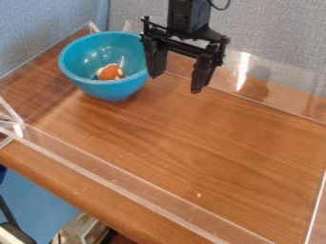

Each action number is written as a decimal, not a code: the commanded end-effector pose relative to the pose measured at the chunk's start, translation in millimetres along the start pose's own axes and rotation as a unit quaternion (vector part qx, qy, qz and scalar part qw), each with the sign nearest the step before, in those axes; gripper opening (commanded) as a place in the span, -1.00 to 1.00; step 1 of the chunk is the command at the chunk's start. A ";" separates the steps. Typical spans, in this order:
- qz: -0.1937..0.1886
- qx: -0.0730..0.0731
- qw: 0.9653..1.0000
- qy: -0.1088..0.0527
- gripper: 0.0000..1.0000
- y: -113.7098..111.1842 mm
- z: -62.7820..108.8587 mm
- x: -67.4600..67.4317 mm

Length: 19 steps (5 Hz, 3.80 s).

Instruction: Remove the mushroom from inside the blue bowl and put it on the table

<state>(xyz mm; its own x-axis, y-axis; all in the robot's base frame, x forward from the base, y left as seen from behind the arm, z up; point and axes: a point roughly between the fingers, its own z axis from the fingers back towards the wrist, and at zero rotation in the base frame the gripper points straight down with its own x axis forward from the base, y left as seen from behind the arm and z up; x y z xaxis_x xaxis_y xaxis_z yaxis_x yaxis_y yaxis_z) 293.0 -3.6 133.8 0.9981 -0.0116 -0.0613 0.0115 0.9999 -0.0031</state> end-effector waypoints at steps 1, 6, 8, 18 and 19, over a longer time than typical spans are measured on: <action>0.014 0.001 1.000 -0.014 -1.00 13.6 1.7 14.9; 0.171 0.016 0.985 -0.009 -1.00 128.3 12.8 29.1; 0.235 0.020 0.972 0.008 -1.00 154.9 -18.1 43.7; 0.276 0.055 0.960 -0.009 1.00 166.1 -31.5 32.8; 0.259 0.057 0.964 -0.011 1.00 169.4 -40.1 38.0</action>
<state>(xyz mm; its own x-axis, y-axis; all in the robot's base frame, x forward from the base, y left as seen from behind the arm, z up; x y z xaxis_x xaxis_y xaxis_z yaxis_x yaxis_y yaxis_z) 326.1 164.4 73.8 0.8676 0.4940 -0.0568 -0.4836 0.8648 0.1351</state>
